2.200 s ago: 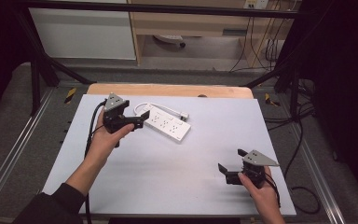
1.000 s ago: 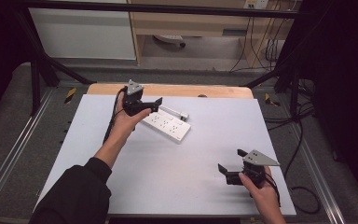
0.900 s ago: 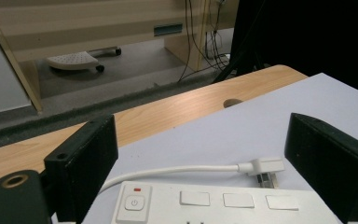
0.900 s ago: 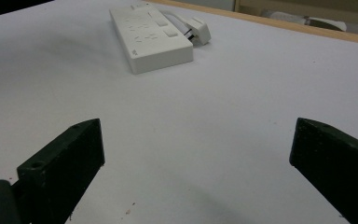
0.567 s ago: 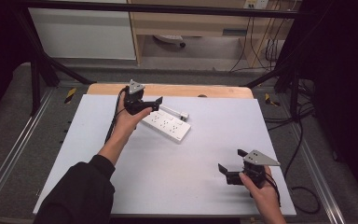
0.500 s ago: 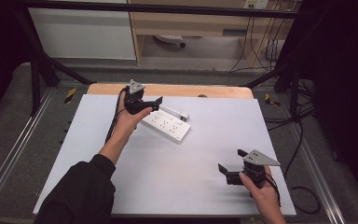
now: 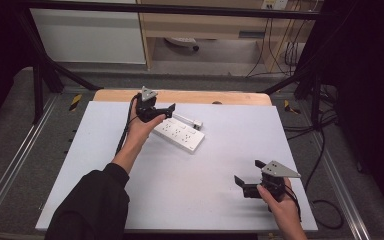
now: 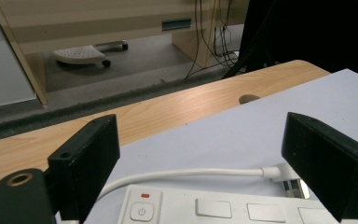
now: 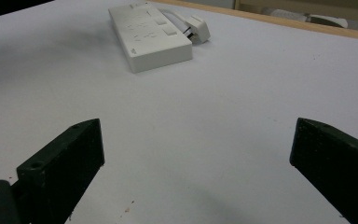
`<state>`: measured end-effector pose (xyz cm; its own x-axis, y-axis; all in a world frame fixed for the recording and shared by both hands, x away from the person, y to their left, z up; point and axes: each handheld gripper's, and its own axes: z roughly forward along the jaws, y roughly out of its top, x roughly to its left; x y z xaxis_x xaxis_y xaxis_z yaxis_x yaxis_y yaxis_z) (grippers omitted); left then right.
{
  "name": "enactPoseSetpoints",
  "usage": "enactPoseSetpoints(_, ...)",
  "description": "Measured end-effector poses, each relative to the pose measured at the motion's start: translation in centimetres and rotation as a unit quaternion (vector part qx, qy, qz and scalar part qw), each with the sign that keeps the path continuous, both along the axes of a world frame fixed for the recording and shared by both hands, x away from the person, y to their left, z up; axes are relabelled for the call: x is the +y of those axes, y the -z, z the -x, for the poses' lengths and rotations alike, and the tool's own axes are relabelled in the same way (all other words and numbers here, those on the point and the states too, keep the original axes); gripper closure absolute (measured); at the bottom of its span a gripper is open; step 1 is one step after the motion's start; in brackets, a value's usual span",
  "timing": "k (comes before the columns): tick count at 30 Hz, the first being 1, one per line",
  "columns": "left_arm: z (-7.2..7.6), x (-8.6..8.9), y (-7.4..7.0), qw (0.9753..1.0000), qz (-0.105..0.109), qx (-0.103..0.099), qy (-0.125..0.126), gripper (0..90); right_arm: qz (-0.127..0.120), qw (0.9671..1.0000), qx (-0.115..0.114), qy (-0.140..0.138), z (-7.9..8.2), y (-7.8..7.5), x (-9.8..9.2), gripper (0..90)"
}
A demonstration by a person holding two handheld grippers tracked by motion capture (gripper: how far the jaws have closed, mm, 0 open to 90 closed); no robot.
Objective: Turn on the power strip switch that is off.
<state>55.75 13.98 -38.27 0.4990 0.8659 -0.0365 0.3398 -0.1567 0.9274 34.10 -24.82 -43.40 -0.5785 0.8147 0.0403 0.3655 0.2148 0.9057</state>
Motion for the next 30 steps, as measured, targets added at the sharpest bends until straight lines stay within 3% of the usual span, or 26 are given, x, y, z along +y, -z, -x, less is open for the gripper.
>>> enactPoseSetpoints(10,-0.2,-0.3,0.6,1.0000,-0.007,0.002,0.003,16.9,0.000,1.0000,0.000,0.000,0.0,0.0,0.0,3.4)
enactPoseSetpoints(22,-0.8,-0.5,1.7,0.9998,-0.005,0.020,0.001,33.2,0.001,1.0000,0.002,-0.002,-0.1,0.1,0.2,3.5)
enactPoseSetpoints(30,-1.0,-0.6,2.7,0.9986,-0.023,0.047,0.013,45.6,0.001,1.0000,0.003,-0.003,-0.2,0.1,0.1,3.5)
